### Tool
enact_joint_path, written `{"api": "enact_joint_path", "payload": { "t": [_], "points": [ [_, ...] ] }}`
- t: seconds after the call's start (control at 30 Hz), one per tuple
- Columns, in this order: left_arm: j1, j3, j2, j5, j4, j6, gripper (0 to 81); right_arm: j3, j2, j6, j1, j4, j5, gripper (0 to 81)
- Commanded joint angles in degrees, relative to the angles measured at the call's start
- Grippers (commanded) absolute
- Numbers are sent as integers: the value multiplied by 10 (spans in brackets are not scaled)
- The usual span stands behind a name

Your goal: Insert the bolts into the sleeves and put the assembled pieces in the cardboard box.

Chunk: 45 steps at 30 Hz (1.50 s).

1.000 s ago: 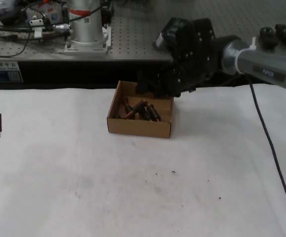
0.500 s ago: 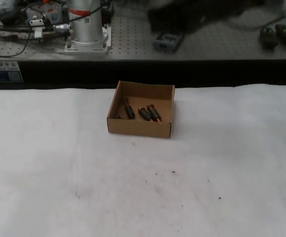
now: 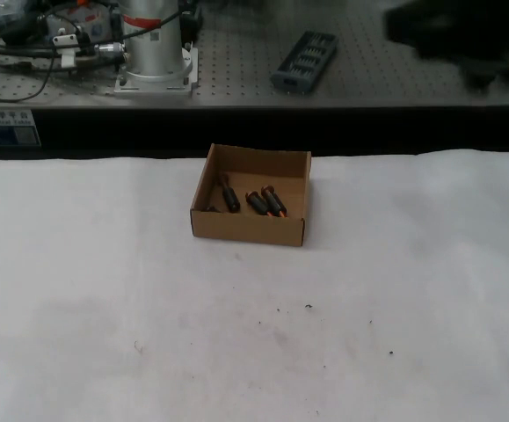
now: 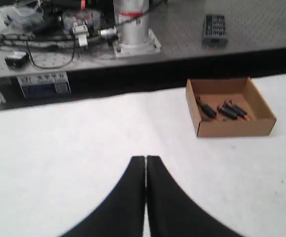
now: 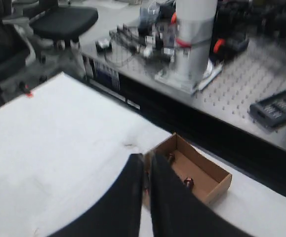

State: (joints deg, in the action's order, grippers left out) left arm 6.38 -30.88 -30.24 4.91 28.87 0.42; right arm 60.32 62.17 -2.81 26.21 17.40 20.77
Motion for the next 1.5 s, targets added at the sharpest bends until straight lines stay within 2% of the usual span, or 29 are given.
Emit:
{"api": "enact_joint_path", "payload": {
  "t": [0.0, 0.13, 0.23, 0.37, 0.53, 0.6, 1.47],
  "points": [
    [-1, 4, 1, 5, -26, -4, 6, -88, -53, -7, -1, -53, 3, 51],
    [-1, 33, 1, 37, -65, 4, 6, -195, -151, -3, -1, -53, 3, 51],
    [-1, 38, 1, 42, -67, 4, 6, -268, -199, 35, -1, -53, 3, 51],
    [-1, 51, 1, 44, -69, 4, 6, -355, -221, 82, -1, -67, 3, 51],
    [-1, 80, 1, 43, -99, -4, 6, -430, -221, 95, -1, -148, 3, 51],
    [-1, 83, 2, 43, -91, -31, 6, -446, -221, 95, -1, -168, 3, 51],
    [-1, 84, 3, 43, -84, -34, 6, -546, -221, 95, -1, -174, 3, 51]
  ]
}}
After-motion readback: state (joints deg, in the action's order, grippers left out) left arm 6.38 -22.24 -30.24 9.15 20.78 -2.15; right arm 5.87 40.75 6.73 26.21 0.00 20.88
